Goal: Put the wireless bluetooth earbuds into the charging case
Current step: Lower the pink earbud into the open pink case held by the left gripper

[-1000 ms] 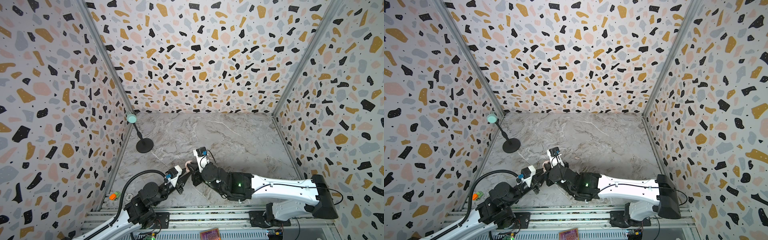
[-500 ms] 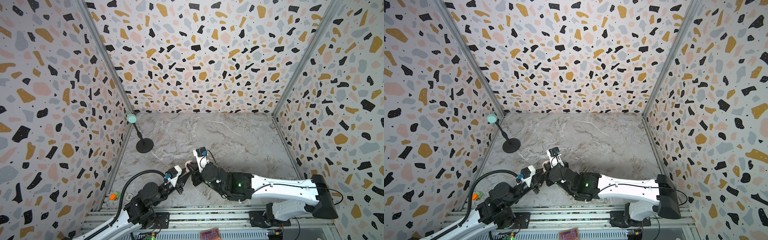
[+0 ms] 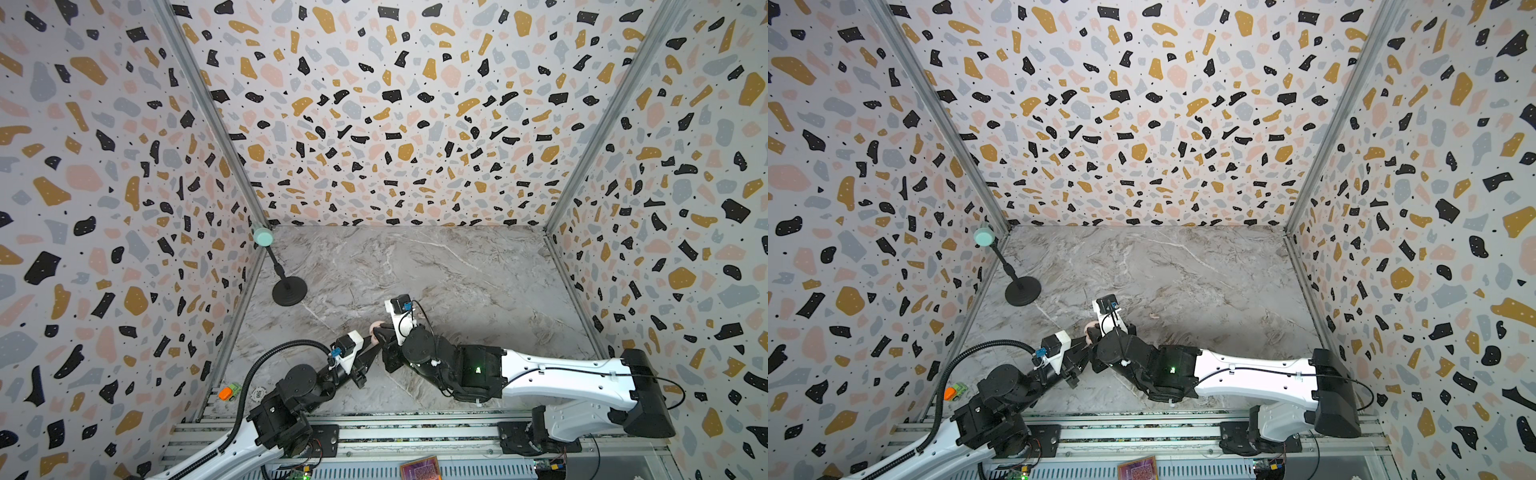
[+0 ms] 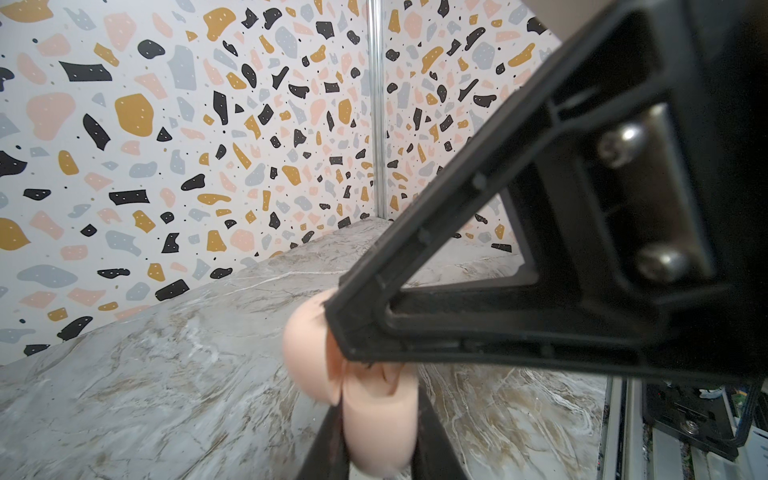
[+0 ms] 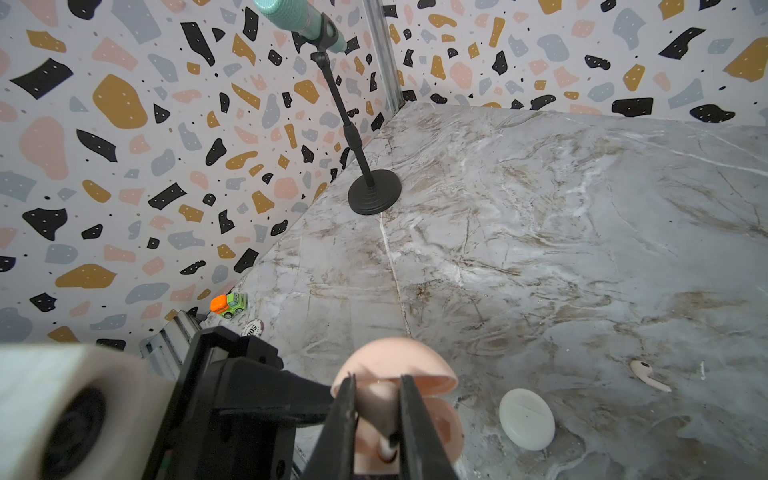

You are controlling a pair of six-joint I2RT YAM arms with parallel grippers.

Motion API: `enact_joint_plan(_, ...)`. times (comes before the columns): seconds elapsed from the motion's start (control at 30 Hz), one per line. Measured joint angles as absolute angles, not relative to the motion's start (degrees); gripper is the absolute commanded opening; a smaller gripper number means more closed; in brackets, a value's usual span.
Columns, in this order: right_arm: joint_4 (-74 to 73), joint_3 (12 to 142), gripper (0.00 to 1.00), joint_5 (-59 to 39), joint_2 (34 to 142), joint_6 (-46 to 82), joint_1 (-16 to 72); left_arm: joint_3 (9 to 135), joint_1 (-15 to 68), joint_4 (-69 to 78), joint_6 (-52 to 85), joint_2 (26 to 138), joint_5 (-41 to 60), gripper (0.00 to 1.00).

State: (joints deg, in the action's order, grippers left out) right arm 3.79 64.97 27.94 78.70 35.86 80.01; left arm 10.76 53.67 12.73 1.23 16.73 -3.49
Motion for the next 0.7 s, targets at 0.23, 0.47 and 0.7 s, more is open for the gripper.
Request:
enact_joint_plan(0.23,3.8,65.0,0.15,27.9,78.7,35.9,80.1,10.8,53.7,12.7,1.2,16.7,-3.5,0.0)
enact_joint_plan(0.47,3.8,65.0,0.19,27.9,78.7,35.9,80.1,10.8,53.7,12.7,1.3,16.7,-3.5,0.0)
enact_joint_plan(0.7,4.0,65.0,0.23,27.4,78.8,35.9,80.4,10.8,53.7,13.4,1.3,16.7,-3.5,0.0)
